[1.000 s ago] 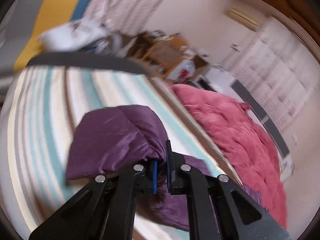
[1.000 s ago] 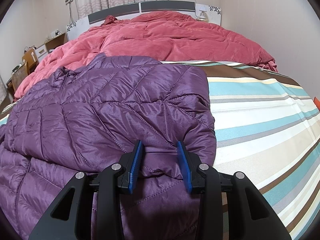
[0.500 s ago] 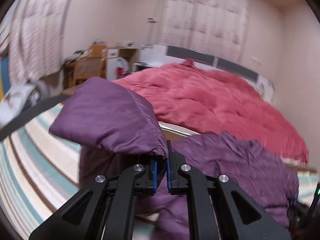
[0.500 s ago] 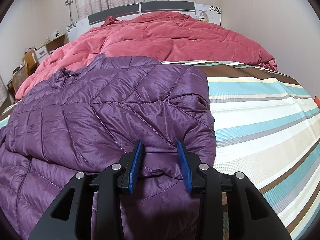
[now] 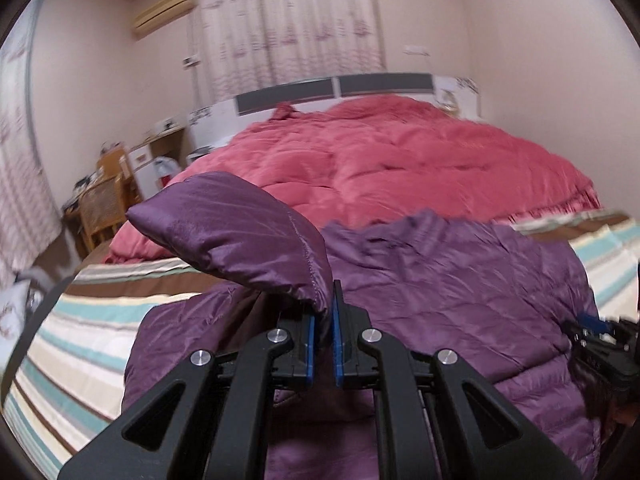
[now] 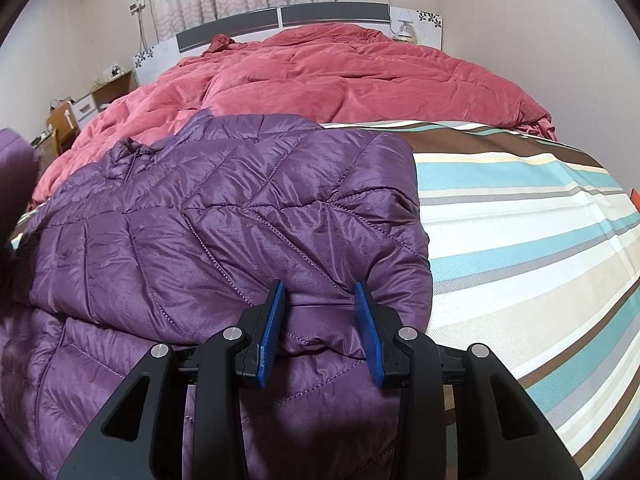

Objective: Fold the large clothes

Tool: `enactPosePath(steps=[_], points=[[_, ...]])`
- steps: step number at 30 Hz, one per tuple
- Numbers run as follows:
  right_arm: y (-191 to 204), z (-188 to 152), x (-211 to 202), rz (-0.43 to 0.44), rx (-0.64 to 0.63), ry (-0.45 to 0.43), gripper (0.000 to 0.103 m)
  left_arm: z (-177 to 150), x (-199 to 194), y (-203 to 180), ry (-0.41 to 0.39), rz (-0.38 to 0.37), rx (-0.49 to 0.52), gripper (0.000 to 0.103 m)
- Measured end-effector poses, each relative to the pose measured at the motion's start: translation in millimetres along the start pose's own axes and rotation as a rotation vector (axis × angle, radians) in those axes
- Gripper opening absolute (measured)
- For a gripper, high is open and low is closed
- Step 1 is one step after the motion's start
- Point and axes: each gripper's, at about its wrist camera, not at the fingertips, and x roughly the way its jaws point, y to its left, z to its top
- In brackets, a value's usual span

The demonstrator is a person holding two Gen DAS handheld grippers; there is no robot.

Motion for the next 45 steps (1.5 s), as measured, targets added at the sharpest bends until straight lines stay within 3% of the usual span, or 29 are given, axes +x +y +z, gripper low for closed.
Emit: enactPosePath(steps=[15, 21, 23, 24, 25, 27, 28, 32, 34, 39, 42, 45], points=[[0, 0, 0, 0.006, 0.005, -0.003, 0.036, -35, -11, -99, 0.038, -0.107, 0.36, 0.007], [0, -1, 0, 0.006, 0.006, -0.003, 0.036, -52, -19, -130, 0.086, -0.187, 0.477, 0.009], [0, 0, 1, 0.008, 0.007, -0.003, 0.036, -55, -20, -134, 0.09, -0.2, 0.479, 0.016], [0, 0, 1, 0.008, 0.008, -0.004, 0.036, -56, -22, -133, 0.095, -0.212, 0.474, 0.027], [1, 0, 1, 0.008, 0.007, -0.004, 0.036, -55, -27, -131, 0.098, -0.233, 0.458, 0.048], [1, 0, 1, 0.007, 0.007, -0.004, 0.036, -53, -41, -127, 0.087, -0.287, 0.427, 0.078], [0, -1, 1, 0.008, 0.007, -0.004, 0.036, -54, -53, -124, 0.068, -0.309, 0.411, 0.081], [0, 0, -3, 0.012, 0.011, -0.027, 0.039, -51, -82, -91, 0.053, -0.34, 0.313, 0.084], [2, 1, -10, 0.019, 0.004, -0.053, 0.049, -51, -89, -60, 0.055, -0.321, 0.232, 0.086], [29, 14, -41, 0.093, -0.065, -0.118, 0.049, -62, -88, 28, 0.101, -0.17, -0.015, 0.086], [57, 25, -46, 0.156, -0.102, -0.112, 0.049, -71, -72, 70, 0.159, -0.11, -0.151, 0.064], [84, 33, -37, 0.206, -0.144, -0.083, 0.049, -78, -52, 99, 0.214, -0.078, -0.253, 0.057]])
